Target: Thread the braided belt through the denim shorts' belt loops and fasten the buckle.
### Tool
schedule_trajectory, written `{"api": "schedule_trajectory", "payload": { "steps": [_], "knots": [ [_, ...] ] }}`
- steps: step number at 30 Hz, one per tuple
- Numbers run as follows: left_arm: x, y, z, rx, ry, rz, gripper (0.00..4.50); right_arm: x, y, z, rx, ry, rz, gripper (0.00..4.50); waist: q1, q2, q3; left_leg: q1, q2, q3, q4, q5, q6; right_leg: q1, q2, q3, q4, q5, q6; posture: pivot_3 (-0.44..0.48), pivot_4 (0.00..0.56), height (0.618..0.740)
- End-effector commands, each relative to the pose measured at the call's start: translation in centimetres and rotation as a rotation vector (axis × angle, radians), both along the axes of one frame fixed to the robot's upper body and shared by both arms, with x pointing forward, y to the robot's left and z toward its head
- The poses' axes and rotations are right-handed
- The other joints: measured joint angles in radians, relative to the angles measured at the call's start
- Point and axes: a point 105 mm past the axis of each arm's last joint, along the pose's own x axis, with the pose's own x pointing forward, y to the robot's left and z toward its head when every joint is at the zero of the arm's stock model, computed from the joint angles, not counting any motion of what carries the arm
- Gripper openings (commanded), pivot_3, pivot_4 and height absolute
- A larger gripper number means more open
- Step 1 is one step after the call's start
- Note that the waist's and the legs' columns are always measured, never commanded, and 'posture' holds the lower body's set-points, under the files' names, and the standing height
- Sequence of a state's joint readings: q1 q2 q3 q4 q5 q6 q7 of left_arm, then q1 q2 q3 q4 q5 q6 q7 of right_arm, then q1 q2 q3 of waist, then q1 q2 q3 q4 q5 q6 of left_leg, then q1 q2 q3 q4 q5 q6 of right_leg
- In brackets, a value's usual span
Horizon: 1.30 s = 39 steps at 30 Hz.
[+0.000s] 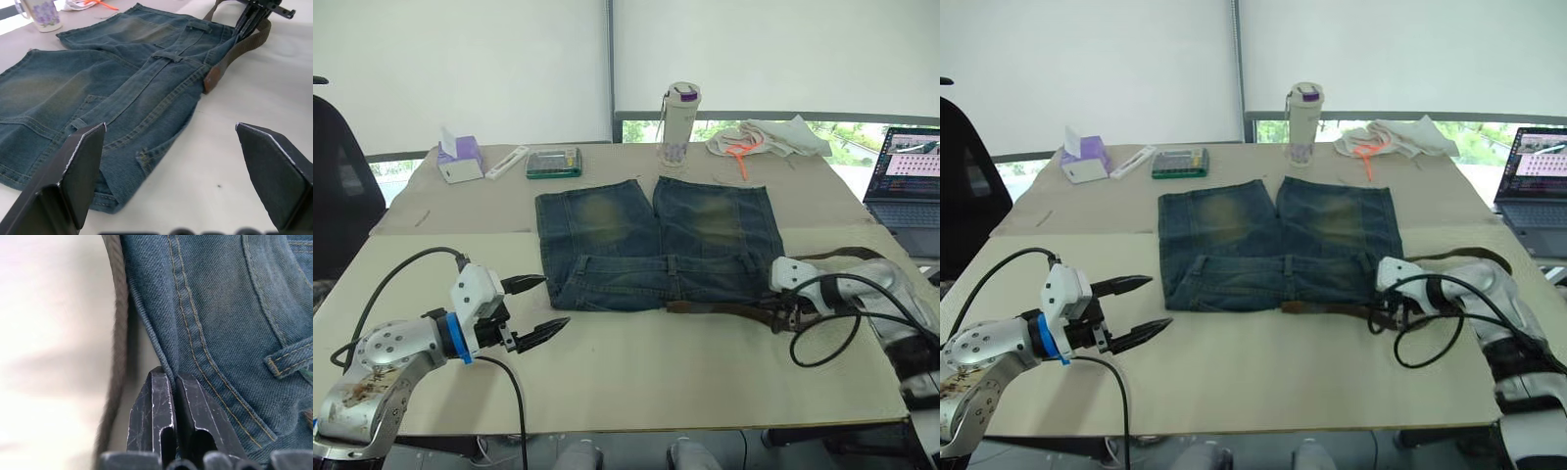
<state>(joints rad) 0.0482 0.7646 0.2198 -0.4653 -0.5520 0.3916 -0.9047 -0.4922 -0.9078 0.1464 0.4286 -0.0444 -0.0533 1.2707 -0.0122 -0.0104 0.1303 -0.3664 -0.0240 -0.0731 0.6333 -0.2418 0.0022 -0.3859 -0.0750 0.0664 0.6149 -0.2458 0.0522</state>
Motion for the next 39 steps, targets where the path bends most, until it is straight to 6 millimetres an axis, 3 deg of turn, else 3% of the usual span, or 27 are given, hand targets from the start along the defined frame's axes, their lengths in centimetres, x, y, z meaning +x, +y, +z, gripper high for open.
{"api": "schedule_trajectory", "payload": {
  "steps": [1,7,10,15,20,35,39],
  "knots": [
    [0.0,-0.3,0.7,0.003,-0.031,-0.017,4.5,0.4,-1.1,1.6,-0.002,-0.082,-0.046,0.01,-0.001,0.0,0.0,0.0,0.0,0.0,0.0,0.0,0.0,0.0,0.0,0.0,0.0,0.0,0.0,0.0,0.15,0.74],
    [0.0,-0.5,0.6,0.005,-0.026,-0.032,4.5,0.0,-1.1,4.9,0.096,-0.131,-0.068,2.08,-0.001,0.001,0.001,-0.001,0.0,0.001,0.0,0.0,0.0,-0.001,0.0,0.0,0.0,0.0,0.0,0.0,0.15,0.74],
    [0.0,-0.5,0.5,0.008,-0.02,-0.042,4.5,-1.6,0.0,6.1,0.185,-0.039,-0.043,3.12,-0.001,0.001,0.001,-0.001,0.0,0.001,0.0,0.0,0.0,-0.001,0.0,0.0,0.0,0.0,0.0,0.0,0.15,0.74],
    [-0.1,-1.2,0.1,0.008,-0.009,-0.074,4.5,-3.6,4.1,5.3,0.249,0.075,0.07,3.12,-0.005,0.001,0.001,0.0,0.002,0.0,0.0,0.0,0.0,0.0,0.001,0.0,0.0,0.0,0.0,0.0,0.15,0.74],
    [0.1,-1.4,0.2,0.012,-0.016,-0.081,4.5,-3.3,6.3,3.4,0.255,0.099,0.087,3.12,-0.002,0.0,0.001,-0.001,0.002,0.0,0.0,0.0,0.0,-0.001,0.002,0.0,0.0,0.0,0.0,0.0,0.15,0.74],
    [0.1,-1.4,0.0,0.018,-0.023,-0.068,4.5,-1.9,9.3,2.0,0.257,0.106,0.158,3.12,-0.001,0.0,0.001,-0.001,0.001,0.0,0.0,0.0,0.0,-0.001,0.001,0.0,0.0,0.0,0.0,0.0,0.15,0.74],
    [0.0,-1.4,-0.2,0.018,-0.025,-0.062,4.5,-1.7,9.2,1.4,0.222,0.105,0.162,1.99,-0.001,0.0,0.001,-0.001,0.001,0.0,0.0,0.0,0.0,-0.001,0.001,0.0,0.0,0.0,0.0,0.0,0.15,0.74]
  ]
}}
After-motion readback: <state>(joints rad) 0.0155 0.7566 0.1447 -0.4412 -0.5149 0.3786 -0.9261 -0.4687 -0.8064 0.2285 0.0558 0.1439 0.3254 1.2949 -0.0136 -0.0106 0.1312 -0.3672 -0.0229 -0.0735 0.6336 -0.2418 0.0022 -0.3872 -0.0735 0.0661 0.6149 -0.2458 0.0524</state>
